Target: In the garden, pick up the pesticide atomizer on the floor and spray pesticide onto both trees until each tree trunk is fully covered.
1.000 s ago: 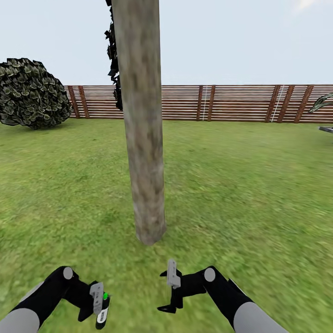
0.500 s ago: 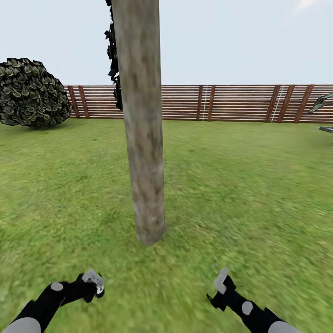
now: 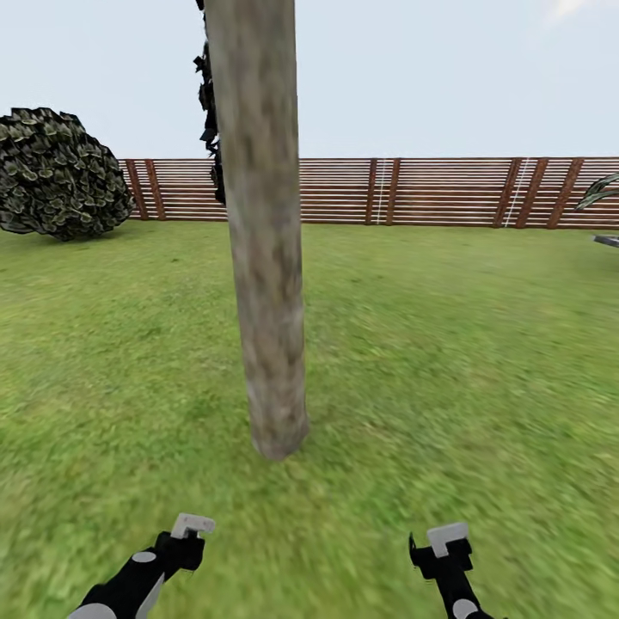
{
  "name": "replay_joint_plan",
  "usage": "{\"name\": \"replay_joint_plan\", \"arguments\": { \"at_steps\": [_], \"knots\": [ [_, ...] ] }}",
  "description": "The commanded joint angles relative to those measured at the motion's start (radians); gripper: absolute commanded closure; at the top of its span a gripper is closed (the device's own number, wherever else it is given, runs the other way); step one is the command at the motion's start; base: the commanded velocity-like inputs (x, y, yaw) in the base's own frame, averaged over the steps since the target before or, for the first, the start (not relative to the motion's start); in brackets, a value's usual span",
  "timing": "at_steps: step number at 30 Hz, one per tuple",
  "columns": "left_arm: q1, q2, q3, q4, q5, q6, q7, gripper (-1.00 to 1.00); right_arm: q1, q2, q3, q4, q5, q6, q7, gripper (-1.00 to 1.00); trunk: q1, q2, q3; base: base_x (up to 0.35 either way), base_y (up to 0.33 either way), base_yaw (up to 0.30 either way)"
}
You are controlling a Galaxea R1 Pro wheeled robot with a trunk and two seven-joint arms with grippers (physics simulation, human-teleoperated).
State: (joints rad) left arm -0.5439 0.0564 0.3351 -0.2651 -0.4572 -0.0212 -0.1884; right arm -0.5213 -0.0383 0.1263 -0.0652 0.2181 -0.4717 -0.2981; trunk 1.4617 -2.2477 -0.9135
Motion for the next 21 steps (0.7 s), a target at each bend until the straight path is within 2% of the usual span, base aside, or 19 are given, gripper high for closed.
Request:
{"name": "replay_joint_plan", "arguments": {
  "at_steps": [1, 5, 7, 12, 13, 21],
  "knots": [
    [-0.001, -0.001, 0.009, 0.000, -0.006, 0.004, -0.004, 1.00, 0.000, -0.002, 0.007, 0.002, 0.003, -0.005, -0.011, -1.00, 0.000, 0.000, -0.001, 0.283, -0.072, 0.000],
    [-0.001, -0.004, 0.008, -0.006, -0.001, 0.061, -0.002, 1.00, 0.007, -0.003, 0.007, 0.004, 0.001, -0.023, -0.012, -1.00, 0.000, 0.000, -0.001, 0.291, -0.152, 0.000],
    [-0.002, -0.016, 0.007, -0.012, -0.002, 0.109, -0.001, 1.00, 0.009, 0.002, 0.007, 0.002, 0.000, -0.027, -0.013, -1.00, 0.000, 0.000, -0.001, 0.274, -0.213, 0.000],
    [-0.002, -0.050, 0.002, -0.016, -0.005, 0.134, 0.008, 1.00, 0.010, 0.004, 0.006, 0.004, 0.000, -0.028, -0.014, -1.00, 0.000, 0.000, -0.001, 0.261, -0.227, 0.000],
    [-0.008, -0.081, 0.000, -0.017, -0.003, 0.138, 0.027, 1.00, 0.029, 0.045, 0.007, 0.035, 0.001, -0.028, -0.012, -1.00, 0.000, 0.000, -0.001, 0.024, 0.000, -0.263],
    [-0.008, -0.079, 0.004, -0.017, -0.004, 0.135, 0.027, 1.00, 0.029, 0.044, 0.007, 0.036, 0.001, -0.028, -0.012, -1.00, 0.000, 0.000, -0.001, 0.004, 0.000, -0.186]
  ]
}}
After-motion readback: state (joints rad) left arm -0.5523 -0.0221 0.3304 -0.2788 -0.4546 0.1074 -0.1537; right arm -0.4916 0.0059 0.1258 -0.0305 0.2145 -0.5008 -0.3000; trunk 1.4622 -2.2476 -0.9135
